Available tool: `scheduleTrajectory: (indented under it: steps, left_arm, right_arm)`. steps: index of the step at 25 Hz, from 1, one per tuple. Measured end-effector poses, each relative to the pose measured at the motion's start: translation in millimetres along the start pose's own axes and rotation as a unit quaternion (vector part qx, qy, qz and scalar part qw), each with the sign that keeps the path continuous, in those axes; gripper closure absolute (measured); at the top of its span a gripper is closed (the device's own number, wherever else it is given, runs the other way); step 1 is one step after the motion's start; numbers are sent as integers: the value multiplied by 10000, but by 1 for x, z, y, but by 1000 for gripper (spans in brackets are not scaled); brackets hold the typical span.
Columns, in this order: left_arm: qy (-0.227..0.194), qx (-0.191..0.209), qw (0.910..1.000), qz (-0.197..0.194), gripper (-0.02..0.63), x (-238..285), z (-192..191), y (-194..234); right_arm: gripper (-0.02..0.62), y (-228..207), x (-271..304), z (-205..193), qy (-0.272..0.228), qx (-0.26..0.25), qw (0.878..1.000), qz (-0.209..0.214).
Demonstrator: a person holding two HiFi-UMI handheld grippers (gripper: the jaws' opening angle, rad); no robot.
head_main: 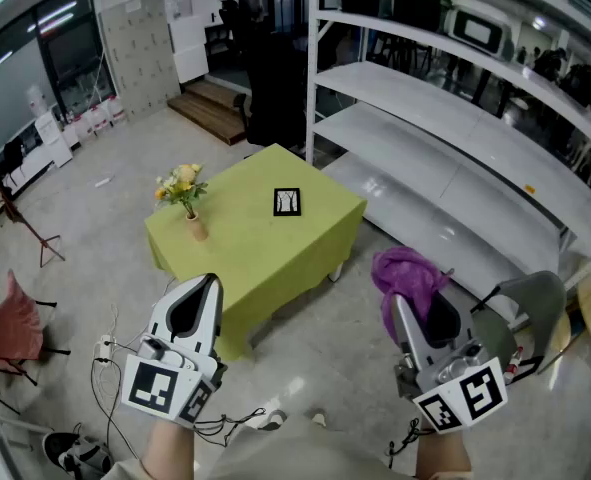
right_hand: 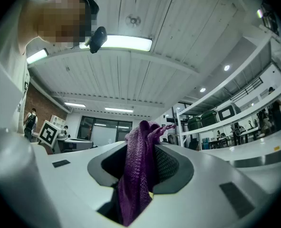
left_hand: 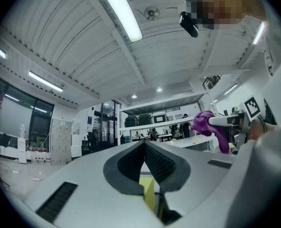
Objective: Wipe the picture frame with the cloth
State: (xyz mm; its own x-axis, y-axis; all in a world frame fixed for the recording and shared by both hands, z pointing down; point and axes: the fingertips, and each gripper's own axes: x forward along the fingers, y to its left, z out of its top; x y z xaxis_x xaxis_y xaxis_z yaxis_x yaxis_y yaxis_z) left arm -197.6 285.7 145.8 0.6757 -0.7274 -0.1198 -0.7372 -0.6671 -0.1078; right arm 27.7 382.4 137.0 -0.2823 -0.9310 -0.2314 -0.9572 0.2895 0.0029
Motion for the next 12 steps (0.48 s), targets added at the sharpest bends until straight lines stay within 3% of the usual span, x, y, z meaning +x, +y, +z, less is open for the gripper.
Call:
scheduleTrajectory:
  steps: [12]
  left_arm:
    - [52,-24,10000,-30,598,14,-5,-14]
  right_arm:
    - [448,-16,-2,-8,92,48,9999,83]
